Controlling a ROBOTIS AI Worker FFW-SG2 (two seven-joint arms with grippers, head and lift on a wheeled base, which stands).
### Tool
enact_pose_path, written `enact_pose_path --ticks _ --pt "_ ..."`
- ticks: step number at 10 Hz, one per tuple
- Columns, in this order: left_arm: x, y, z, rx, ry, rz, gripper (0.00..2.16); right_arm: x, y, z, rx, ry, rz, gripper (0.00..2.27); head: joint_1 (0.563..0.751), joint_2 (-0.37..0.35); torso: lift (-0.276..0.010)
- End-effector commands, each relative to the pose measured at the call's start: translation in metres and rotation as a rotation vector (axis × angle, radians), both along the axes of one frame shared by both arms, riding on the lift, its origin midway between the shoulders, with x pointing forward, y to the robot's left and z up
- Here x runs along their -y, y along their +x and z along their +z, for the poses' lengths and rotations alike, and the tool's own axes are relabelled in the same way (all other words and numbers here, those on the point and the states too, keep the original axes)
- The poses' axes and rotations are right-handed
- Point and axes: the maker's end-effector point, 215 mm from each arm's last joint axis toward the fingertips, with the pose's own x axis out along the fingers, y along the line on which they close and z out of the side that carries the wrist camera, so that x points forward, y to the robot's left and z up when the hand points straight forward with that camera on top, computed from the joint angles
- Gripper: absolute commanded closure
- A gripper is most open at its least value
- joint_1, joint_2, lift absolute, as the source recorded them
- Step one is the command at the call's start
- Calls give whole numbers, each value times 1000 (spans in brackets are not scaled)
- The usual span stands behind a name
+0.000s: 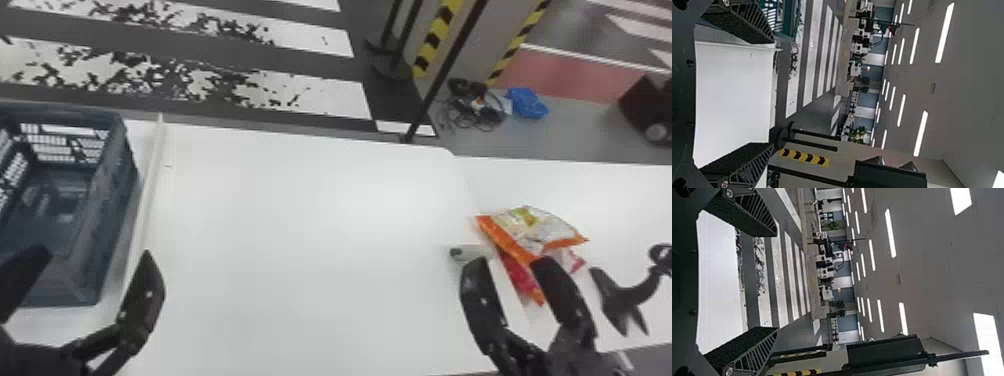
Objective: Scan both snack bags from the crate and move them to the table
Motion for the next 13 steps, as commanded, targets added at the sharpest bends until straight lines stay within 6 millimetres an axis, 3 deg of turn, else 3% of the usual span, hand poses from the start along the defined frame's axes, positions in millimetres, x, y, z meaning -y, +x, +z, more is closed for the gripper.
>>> enact_pose_path --ticks 1,8,13 --pt "-2 -1 1 4 1 3 60 1 -1 0 0 1 -2 80 695 -279 -87" --pt "-7 -2 13 43 -13 11 60 1 -2 4 15 -4 -5 80 695 -273 -87" --pt "-9 -2 9 35 -18 11 60 1 -3 3 17 -5 0 80 695 -269 -87"
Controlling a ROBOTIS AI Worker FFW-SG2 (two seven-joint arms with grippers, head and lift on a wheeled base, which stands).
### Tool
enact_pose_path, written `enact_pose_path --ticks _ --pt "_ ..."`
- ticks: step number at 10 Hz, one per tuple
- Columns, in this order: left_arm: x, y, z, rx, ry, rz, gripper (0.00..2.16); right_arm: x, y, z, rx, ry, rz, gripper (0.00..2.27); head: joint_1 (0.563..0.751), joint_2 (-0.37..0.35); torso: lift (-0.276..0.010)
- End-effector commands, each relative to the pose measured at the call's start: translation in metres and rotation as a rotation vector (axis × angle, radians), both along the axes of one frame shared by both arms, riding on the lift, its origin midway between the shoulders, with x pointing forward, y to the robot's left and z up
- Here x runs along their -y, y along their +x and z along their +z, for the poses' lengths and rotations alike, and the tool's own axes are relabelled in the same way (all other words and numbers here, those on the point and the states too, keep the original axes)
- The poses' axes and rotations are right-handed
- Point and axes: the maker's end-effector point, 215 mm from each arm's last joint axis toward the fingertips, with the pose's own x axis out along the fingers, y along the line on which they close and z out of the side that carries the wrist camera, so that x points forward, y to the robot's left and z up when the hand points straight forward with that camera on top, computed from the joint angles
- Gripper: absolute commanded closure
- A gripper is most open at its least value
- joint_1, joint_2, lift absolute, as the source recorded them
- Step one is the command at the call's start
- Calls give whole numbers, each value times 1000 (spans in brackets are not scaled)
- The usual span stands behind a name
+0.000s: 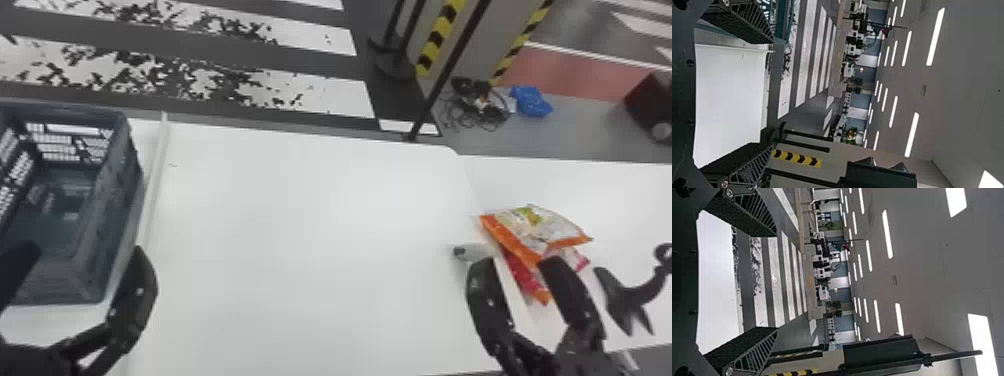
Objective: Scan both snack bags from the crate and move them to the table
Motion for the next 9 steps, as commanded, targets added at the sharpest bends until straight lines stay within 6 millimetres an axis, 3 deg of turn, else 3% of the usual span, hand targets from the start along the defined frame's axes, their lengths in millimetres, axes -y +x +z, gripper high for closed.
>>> enact_pose_path --ticks 1,9 --pt "-1 0 0 1 0 1 60 0 0 0 0 0 -1 80 695 -267 -87" --pt "0 0 0 0 -2 -3 60 1 -1 5 18 3 -2 80 695 -268 -87"
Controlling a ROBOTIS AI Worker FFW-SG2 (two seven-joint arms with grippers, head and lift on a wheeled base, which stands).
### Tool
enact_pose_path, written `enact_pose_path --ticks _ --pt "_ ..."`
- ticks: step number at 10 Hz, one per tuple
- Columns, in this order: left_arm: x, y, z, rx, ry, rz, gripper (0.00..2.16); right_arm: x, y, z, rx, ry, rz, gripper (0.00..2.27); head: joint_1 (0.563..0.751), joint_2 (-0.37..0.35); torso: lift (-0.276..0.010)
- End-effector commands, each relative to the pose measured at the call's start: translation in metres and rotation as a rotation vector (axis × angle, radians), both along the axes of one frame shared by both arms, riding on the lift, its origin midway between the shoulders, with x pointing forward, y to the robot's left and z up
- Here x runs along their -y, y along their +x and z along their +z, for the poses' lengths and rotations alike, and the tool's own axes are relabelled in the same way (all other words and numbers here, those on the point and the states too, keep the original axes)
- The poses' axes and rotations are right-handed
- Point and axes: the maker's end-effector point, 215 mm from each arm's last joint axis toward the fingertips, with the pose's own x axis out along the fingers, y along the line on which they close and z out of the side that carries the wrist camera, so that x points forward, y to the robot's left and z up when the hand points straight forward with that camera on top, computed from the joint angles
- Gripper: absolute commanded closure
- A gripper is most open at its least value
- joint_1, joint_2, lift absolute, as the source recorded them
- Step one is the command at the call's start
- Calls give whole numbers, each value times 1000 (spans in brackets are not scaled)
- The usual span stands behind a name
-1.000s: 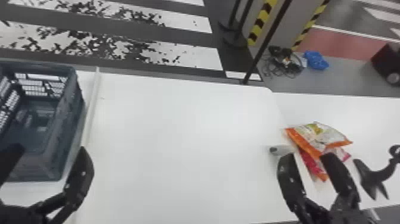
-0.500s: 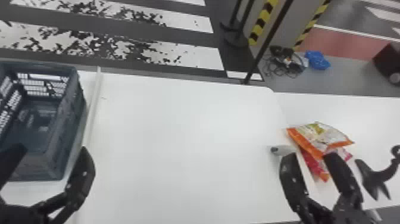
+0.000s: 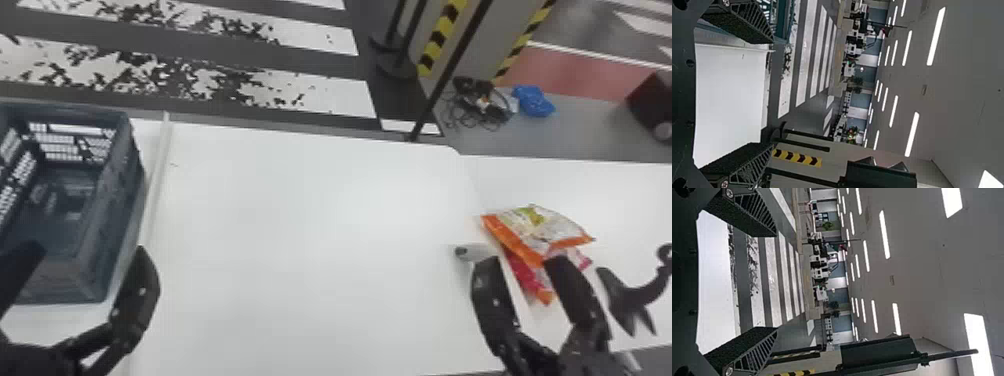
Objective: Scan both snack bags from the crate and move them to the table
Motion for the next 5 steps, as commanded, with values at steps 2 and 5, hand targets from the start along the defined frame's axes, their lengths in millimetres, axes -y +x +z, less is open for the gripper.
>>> enact_pose_path --ticks 2,5 --pt "0 0 1 2 0 0 60 0 0 2 7 0 -2 80 695 -269 -87" --pt "0 0 1 2 0 -1 60 -1 -1 2 9 1 0 80 695 -268 -87"
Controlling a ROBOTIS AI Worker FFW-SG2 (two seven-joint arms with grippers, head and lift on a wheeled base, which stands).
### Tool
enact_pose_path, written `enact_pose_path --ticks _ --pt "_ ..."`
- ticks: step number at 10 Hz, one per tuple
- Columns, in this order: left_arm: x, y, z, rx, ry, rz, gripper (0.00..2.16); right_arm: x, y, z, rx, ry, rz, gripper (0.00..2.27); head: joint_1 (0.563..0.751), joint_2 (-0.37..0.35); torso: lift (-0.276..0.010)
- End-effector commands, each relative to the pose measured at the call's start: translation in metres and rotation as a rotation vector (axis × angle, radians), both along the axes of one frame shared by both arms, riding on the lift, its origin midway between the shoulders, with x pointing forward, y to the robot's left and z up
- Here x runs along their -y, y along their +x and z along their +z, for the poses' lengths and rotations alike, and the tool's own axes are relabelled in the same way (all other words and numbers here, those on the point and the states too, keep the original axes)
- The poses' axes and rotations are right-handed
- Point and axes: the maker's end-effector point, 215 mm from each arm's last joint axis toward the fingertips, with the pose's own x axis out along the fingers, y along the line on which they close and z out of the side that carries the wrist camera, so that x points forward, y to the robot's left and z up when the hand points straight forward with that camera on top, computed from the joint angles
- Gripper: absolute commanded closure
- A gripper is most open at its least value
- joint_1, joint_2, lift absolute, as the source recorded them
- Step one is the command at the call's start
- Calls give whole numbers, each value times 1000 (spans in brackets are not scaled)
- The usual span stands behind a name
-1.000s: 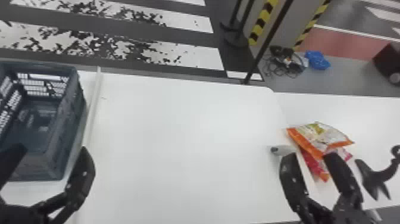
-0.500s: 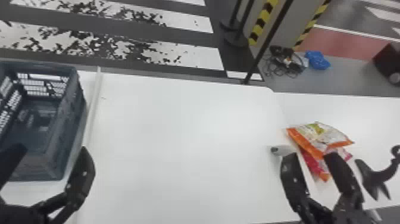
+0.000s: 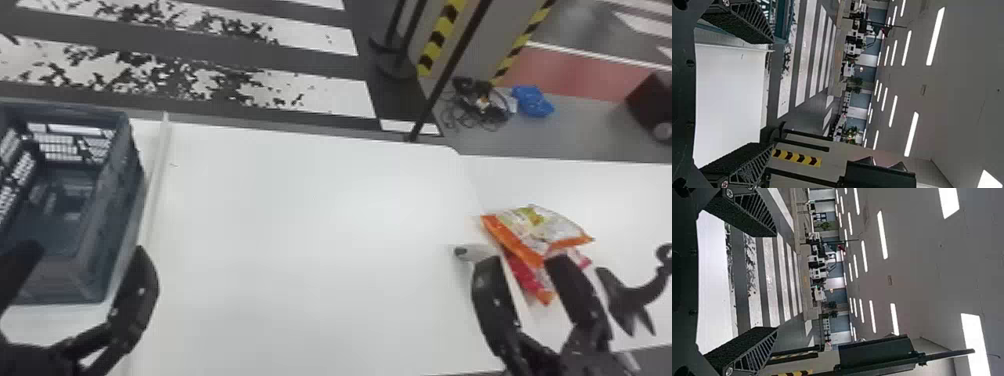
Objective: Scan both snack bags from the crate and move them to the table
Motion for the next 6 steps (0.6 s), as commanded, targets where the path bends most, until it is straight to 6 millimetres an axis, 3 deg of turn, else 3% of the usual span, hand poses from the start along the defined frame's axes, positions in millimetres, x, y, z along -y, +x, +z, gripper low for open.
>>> enact_pose_path --ticks 1,6 --pt "0 0 0 -1 1 -2 60 0 0 0 2 1 -1 80 695 -268 -87" --pt "0 1 0 1 0 -2 60 -2 0 0 2 6 1 80 695 -265 -87"
